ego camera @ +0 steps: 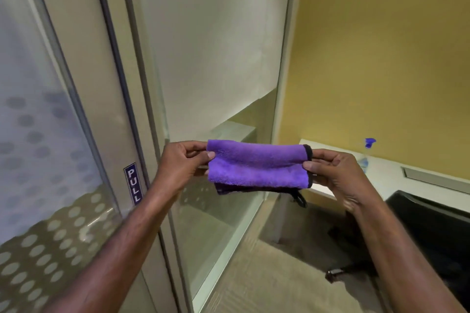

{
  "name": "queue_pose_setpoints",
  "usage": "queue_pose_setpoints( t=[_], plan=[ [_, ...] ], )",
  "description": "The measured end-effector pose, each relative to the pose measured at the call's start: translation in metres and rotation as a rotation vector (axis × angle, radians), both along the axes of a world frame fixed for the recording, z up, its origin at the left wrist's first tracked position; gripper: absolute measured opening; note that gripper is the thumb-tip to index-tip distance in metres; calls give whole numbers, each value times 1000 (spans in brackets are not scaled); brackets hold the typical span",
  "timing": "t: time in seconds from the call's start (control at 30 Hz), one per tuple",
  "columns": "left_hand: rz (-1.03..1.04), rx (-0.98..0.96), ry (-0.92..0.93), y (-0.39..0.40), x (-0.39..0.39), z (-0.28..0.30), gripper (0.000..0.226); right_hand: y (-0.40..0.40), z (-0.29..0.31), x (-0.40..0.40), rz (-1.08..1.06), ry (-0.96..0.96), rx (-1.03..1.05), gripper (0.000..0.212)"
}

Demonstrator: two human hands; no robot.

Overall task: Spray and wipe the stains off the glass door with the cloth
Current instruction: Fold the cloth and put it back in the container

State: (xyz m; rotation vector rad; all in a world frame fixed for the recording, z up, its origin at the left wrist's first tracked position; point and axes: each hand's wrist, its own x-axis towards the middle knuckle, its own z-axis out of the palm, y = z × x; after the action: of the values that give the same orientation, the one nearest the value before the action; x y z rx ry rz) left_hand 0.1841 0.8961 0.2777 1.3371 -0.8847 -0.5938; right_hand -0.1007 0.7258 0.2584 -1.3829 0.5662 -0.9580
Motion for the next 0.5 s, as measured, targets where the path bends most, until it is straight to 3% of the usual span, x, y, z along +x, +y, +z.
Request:
queue_pose_setpoints(
  t=[0.2, 0.5],
  plan=[
    [-66, 13, -5, -98, -33, 3, 15, -60, -4, -44, -128, -32, 12, 34],
    [-167, 44, -24, -226, -75, -8, 19, -142, -21, -94, -348, -21, 58, 33]
  ],
)
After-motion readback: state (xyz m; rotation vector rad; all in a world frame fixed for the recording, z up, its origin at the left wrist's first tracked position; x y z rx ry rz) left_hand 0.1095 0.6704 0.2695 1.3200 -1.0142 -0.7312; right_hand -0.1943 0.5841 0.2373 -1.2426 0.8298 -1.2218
